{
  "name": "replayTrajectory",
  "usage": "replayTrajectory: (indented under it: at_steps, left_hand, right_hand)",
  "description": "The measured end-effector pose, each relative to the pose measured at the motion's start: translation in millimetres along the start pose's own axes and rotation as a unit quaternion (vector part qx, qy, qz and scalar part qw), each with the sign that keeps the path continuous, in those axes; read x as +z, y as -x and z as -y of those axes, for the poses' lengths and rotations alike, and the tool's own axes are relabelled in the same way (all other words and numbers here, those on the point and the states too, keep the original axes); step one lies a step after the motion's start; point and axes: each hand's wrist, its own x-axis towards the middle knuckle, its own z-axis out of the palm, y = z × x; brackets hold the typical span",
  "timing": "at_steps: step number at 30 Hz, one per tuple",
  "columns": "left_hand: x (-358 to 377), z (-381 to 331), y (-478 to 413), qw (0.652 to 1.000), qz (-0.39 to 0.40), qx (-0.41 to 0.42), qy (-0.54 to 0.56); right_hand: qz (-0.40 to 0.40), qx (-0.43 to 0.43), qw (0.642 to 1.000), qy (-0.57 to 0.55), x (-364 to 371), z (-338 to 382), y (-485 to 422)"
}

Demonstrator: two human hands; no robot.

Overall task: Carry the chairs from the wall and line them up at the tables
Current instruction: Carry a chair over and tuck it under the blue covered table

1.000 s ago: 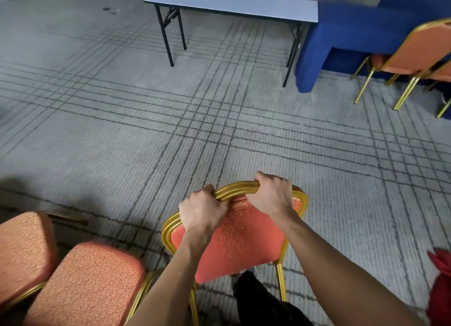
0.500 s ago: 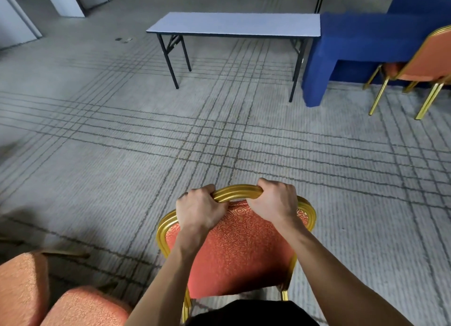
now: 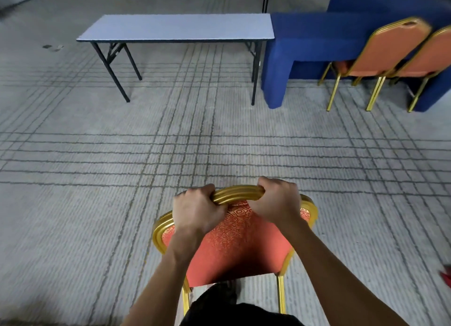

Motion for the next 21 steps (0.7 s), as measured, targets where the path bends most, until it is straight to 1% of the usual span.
replayTrajectory:
  at_steps: [5, 9, 13, 15, 18, 19, 21]
  left_hand:
    - [6, -22, -85, 0.997, -0.017, 0.069, 0.026]
    - [10, -49, -144, 0.993, -0.020, 0.115, 0.031]
    - [28, -88, -215, 0.986, -0.022, 0.157, 0.050]
    - [38, -107, -247, 0.984, -0.024, 0.166, 0.061]
    - [49, -146, -290, 0.985, 0.022, 0.160, 0.063]
    - [55, -163, -309, 0.986, 0.025, 0.159, 0.053]
    - [62, -184, -334, 0.987, 0.040, 0.147, 0.046]
  right_hand:
    - [0.013, 0.054, 0.996, 0.062, 2, -23, -61]
    - [-0.001, 0.095, 0.993, 0.066, -1, -48, -104]
    - [-0.015, 0.116, 0.990, 0.073, 7, -94, -156]
    - [-0.010, 0.128, 0.989, 0.074, 12, -119, -181]
    - [0.005, 0.147, 0.988, 0.053, 19, -159, -217]
    - [0.001, 0.144, 0.988, 0.060, 22, -177, -234]
    - [0.017, 0.154, 0.986, 0.060, 24, -202, -258]
